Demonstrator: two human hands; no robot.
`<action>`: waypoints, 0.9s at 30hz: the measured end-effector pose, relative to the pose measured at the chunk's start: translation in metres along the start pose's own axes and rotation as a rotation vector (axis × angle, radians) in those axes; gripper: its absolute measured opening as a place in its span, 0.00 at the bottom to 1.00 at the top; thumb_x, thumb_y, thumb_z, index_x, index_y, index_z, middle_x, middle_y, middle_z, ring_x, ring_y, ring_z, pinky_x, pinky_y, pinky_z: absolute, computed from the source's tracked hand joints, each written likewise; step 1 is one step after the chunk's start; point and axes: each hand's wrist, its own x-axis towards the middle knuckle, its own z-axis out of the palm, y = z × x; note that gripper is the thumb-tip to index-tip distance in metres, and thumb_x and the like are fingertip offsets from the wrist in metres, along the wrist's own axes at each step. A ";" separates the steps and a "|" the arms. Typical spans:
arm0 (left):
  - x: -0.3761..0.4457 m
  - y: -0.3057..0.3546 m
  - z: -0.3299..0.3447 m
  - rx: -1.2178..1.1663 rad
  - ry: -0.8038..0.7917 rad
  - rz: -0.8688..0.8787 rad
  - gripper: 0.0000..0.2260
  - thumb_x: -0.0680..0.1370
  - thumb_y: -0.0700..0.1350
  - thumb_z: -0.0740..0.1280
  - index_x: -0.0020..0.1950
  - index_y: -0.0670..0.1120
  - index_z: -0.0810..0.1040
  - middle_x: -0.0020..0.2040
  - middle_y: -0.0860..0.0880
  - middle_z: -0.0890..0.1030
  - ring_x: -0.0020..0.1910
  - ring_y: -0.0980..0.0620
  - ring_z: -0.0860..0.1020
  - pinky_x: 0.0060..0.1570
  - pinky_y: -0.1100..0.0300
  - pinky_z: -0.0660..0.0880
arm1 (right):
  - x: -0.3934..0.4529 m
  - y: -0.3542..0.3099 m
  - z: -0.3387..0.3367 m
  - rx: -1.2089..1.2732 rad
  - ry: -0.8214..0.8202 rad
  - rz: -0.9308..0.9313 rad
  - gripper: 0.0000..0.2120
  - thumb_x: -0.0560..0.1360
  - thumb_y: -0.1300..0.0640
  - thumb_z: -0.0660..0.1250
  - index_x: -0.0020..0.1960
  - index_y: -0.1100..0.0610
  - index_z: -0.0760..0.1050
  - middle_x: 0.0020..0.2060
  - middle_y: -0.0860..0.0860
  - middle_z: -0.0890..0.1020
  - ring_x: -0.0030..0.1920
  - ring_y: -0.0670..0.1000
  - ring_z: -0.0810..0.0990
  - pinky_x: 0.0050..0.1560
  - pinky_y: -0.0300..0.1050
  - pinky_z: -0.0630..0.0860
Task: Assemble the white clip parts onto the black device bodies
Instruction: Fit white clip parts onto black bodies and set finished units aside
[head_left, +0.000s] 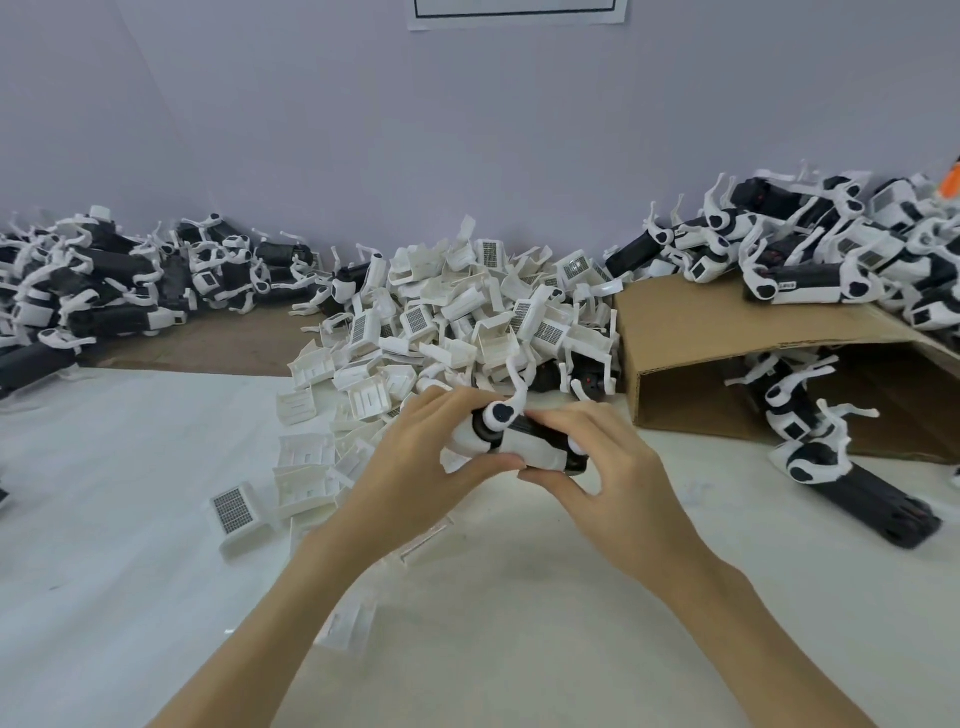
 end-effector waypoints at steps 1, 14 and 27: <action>0.000 0.001 0.000 0.026 0.011 0.015 0.17 0.79 0.58 0.72 0.62 0.50 0.81 0.54 0.61 0.80 0.55 0.50 0.77 0.56 0.50 0.75 | 0.000 -0.001 0.000 0.008 0.003 0.008 0.20 0.74 0.55 0.78 0.64 0.59 0.81 0.55 0.50 0.82 0.56 0.53 0.80 0.56 0.45 0.76; 0.002 0.011 -0.007 0.045 0.009 -0.040 0.21 0.76 0.66 0.71 0.61 0.53 0.81 0.50 0.63 0.81 0.51 0.54 0.78 0.56 0.53 0.73 | 0.000 -0.006 -0.003 0.230 -0.085 0.205 0.15 0.77 0.51 0.76 0.62 0.51 0.81 0.51 0.44 0.81 0.54 0.49 0.79 0.53 0.37 0.74; -0.002 0.007 0.000 0.083 -0.069 -0.046 0.22 0.76 0.65 0.71 0.59 0.50 0.81 0.49 0.62 0.78 0.50 0.63 0.73 0.57 0.59 0.67 | -0.001 -0.003 0.001 0.185 -0.349 0.376 0.19 0.73 0.52 0.79 0.60 0.42 0.78 0.52 0.40 0.82 0.54 0.44 0.81 0.54 0.50 0.78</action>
